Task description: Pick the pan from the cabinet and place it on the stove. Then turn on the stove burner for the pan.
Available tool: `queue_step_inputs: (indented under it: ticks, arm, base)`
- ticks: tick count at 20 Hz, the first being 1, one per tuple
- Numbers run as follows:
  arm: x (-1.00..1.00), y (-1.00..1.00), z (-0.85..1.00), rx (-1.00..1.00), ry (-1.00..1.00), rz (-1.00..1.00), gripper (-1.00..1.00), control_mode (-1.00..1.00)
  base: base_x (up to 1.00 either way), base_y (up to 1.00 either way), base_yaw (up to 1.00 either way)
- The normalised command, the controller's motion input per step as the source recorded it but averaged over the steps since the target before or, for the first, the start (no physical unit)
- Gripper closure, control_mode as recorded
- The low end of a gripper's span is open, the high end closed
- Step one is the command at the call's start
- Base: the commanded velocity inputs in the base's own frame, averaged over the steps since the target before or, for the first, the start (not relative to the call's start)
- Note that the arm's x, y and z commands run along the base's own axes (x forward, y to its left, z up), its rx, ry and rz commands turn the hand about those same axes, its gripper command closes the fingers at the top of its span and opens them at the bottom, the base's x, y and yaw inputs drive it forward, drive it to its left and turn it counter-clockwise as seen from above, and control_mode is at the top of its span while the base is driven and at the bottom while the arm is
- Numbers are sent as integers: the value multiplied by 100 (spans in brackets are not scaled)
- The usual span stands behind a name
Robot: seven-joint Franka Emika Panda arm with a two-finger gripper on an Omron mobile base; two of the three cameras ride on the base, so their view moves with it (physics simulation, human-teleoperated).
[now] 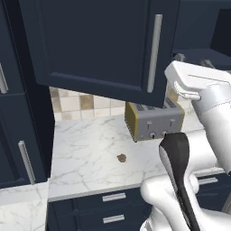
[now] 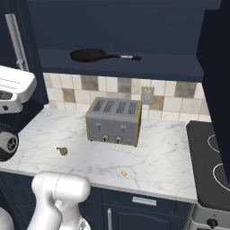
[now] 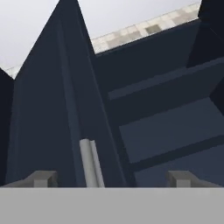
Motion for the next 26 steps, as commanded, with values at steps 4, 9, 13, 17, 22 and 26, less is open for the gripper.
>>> queue_step_inputs:
  ticks: [4,9,13,17,22,26]
  arm:
    - [39,-38,0,17,0,12,-100,-100]
    - [37,-26,0,12,0,12,-100,-100]
    - [23,-29,0,11,-2,14,-100,-100]
    - [8,-37,0,12,-8,14,-100,-100]
    - [0,-24,0,10,-7,12,-100,-100]
    - [12,-11,-1,9,-3,12,-100,-100]
  base:
    - [0,0,0]
    - [0,0,0]
    - [0,0,0]
    - [0,0,0]
    - [0,0,0]
    - [0,0,0]
